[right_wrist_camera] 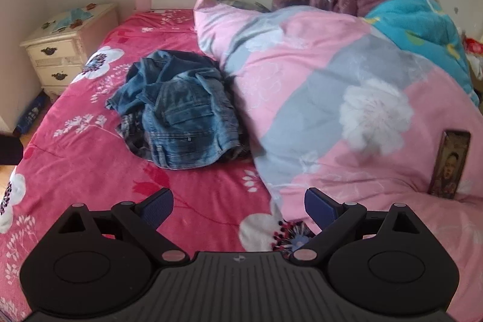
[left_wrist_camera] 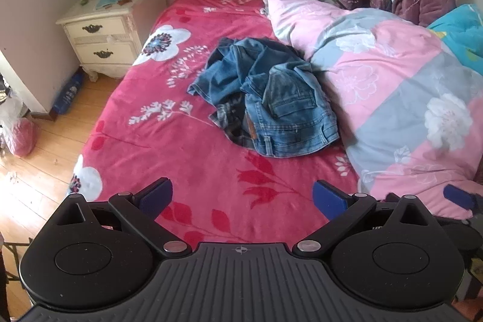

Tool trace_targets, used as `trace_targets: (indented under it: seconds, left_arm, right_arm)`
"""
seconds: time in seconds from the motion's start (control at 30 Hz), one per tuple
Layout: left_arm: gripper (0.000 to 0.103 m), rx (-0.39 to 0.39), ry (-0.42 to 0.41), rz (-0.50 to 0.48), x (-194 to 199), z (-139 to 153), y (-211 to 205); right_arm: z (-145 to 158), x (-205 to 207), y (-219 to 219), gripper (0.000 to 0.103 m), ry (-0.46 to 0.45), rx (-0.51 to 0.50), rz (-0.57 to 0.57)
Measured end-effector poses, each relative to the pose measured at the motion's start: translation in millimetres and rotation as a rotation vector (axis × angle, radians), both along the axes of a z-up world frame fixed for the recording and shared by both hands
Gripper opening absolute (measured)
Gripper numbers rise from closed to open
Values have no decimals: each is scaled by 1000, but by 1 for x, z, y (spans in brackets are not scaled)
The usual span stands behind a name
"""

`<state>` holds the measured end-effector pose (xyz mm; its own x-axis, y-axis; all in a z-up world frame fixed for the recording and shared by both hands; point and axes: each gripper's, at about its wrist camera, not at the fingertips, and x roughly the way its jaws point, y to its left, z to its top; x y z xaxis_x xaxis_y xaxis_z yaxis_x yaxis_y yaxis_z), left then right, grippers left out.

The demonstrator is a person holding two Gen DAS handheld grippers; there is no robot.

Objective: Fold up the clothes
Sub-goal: 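Approach the pile of blue denim clothes with both tools open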

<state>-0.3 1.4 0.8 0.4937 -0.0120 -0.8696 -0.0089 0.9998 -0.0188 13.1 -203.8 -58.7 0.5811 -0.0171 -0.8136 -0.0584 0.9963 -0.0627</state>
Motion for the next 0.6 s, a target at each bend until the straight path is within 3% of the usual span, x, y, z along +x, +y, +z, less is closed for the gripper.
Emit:
trace_targets:
  seconds: [0.17,0.27,0.37,0.6]
  left_arm:
    - [101,-68,-32,38,-3,8,14]
    - [102,-88,-70,58,-20,11,24]
    - [102,-87,-53,80,-21,19,26]
    - [103,-75,-65,86,-26,23,27]
  right_arm:
    - [4,2,-1,96,-2,-24,-4]
    - [14,-3,37,96,-53,-93,41]
    - [25,-3,31,96,-73,-28,50]
    - [37,-8,40,96,-83,-26,37]
